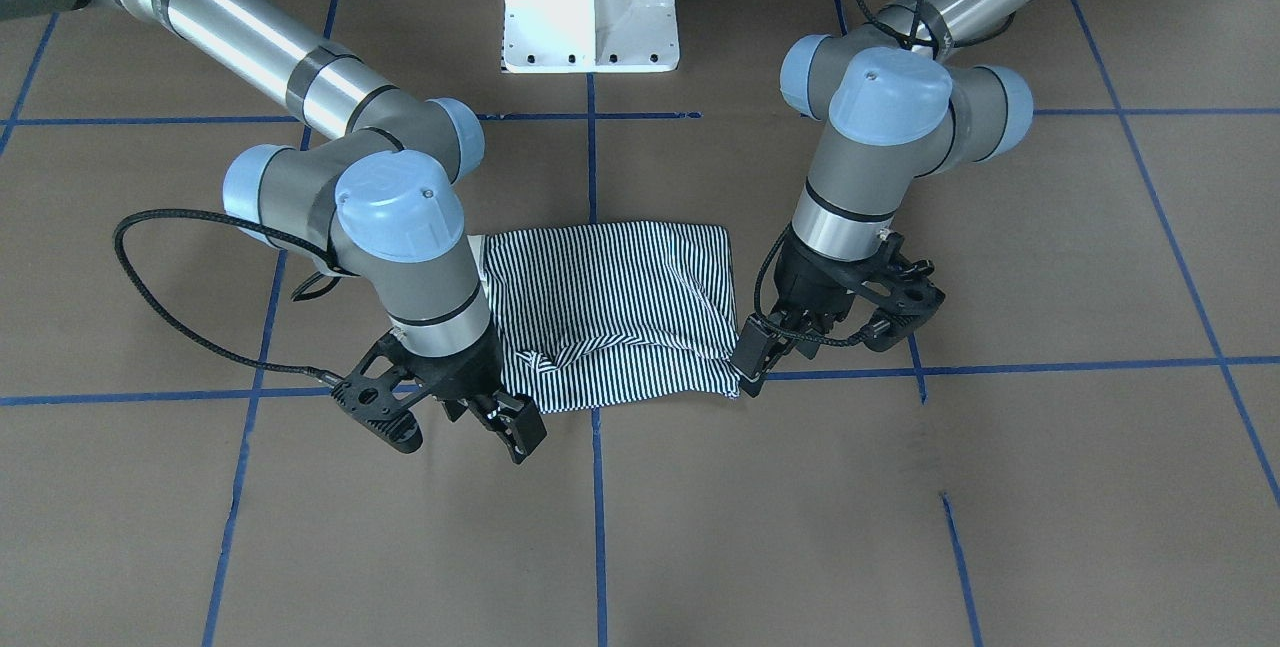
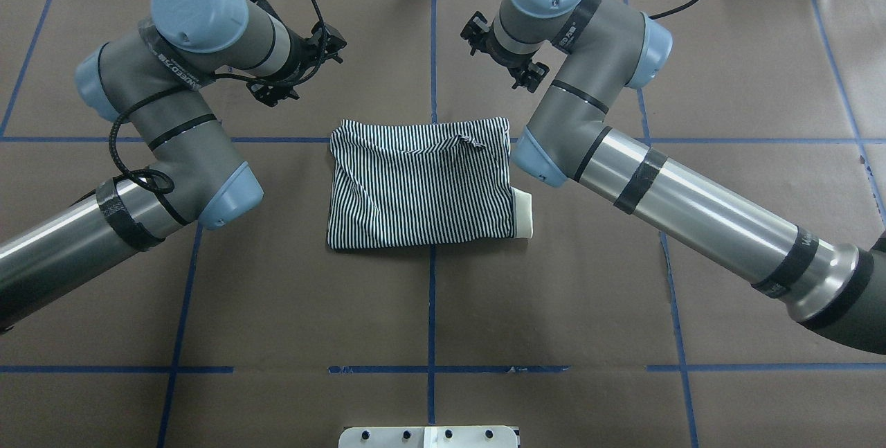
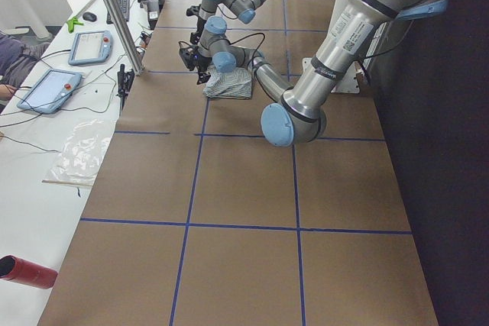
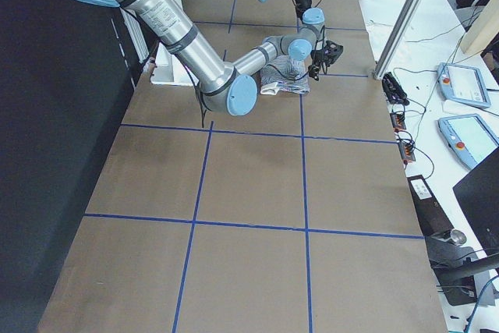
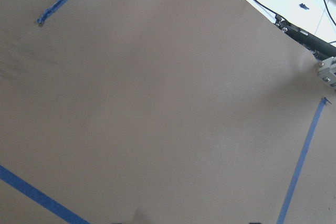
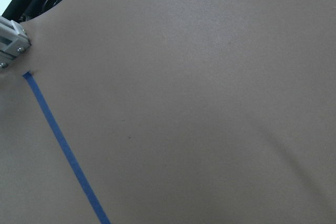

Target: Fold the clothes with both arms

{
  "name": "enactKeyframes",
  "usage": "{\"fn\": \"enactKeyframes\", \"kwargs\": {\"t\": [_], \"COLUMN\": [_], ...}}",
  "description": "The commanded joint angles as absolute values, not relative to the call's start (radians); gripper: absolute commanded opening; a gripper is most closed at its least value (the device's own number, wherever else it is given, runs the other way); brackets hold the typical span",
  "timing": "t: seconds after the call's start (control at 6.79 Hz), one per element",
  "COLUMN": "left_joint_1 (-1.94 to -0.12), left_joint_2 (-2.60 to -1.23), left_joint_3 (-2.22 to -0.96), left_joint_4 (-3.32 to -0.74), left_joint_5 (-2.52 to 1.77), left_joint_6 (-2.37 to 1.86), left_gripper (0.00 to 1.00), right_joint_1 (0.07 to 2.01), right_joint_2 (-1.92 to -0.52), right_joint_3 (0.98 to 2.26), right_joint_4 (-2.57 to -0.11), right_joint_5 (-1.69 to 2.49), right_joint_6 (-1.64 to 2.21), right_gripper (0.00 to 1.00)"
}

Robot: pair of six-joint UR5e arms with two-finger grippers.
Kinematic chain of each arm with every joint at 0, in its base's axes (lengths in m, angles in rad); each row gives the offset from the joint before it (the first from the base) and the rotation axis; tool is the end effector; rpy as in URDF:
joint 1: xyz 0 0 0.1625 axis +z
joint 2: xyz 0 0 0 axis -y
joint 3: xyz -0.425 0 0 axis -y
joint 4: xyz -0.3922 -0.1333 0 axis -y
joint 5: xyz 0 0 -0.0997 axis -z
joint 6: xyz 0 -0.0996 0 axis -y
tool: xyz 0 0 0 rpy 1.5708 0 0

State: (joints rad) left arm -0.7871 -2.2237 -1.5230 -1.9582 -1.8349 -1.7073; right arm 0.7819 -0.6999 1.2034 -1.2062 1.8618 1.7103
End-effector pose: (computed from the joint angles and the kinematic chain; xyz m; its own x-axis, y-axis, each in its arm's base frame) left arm 0.4293 -0.5827 0.2460 0.3102 -0.4974 -0.8102 0.5770 0.7758 -0.2553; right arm -0.4980 -0.6421 0.2326 0.3819 0.5669 0.7299 -0.5784 0.7626 -0.2897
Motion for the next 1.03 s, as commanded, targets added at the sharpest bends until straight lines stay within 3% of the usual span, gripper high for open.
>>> {"fn": "enactKeyframes", "kwargs": {"t": [0.0,0.44,0.88], "left_joint_1": [-0.804,-0.944,-1.234], "left_joint_2": [-2.133,-1.976,-1.754], "left_joint_3": [-1.654,-1.816,-1.821], "left_joint_4": [-1.944,-1.875,-1.873], "left_joint_5": [-1.894,-1.954,-2.174], "left_joint_6": [-1.642,-1.273,-0.683], "left_gripper": [1.00,1.00,1.00], "right_joint_1": [0.796,0.937,1.258], "right_joint_2": [-0.701,-0.831,-1.174], "right_joint_3": [1.233,1.437,1.509], "right_joint_4": [-1.216,-1.495,-1.489], "right_joint_5": [1.904,1.927,2.217], "right_joint_6": [1.645,1.143,0.454], "right_gripper": [1.00,1.00,1.00]}}
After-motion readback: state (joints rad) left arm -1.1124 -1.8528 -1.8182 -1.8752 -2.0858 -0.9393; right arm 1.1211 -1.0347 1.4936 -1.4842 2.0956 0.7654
